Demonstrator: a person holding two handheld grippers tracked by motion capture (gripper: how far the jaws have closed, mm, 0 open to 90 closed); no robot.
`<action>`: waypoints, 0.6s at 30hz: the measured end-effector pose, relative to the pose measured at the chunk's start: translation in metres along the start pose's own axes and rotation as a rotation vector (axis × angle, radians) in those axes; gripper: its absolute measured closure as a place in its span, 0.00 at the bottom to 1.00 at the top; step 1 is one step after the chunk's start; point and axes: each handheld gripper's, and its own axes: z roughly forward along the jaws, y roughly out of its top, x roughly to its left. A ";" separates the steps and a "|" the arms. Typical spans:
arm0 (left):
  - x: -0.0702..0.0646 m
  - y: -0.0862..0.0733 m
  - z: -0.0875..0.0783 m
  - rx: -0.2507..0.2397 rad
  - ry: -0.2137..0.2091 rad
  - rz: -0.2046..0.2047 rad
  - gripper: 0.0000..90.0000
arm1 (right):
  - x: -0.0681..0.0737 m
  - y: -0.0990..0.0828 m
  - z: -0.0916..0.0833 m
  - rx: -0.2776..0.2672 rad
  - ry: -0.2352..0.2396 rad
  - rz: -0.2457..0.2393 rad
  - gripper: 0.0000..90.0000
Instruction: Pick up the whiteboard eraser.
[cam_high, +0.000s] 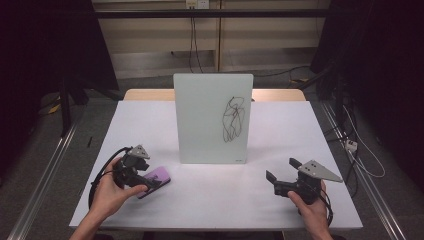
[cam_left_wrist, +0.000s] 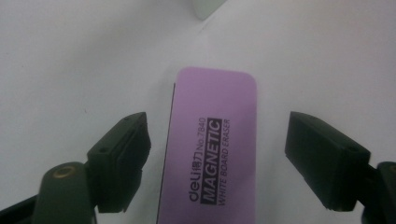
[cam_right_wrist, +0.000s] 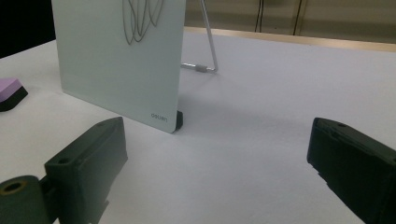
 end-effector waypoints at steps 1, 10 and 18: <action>-0.001 -0.001 0.002 0.009 0.004 0.011 0.25 | 0.000 0.000 0.000 0.002 0.001 -0.001 0.05; 0.000 -0.004 0.007 0.029 0.026 0.021 0.29 | 0.001 0.000 0.000 0.004 0.003 -0.005 0.05; -0.001 -0.004 0.015 0.059 -0.001 0.047 0.36 | 0.001 0.000 0.000 0.007 0.005 -0.005 0.05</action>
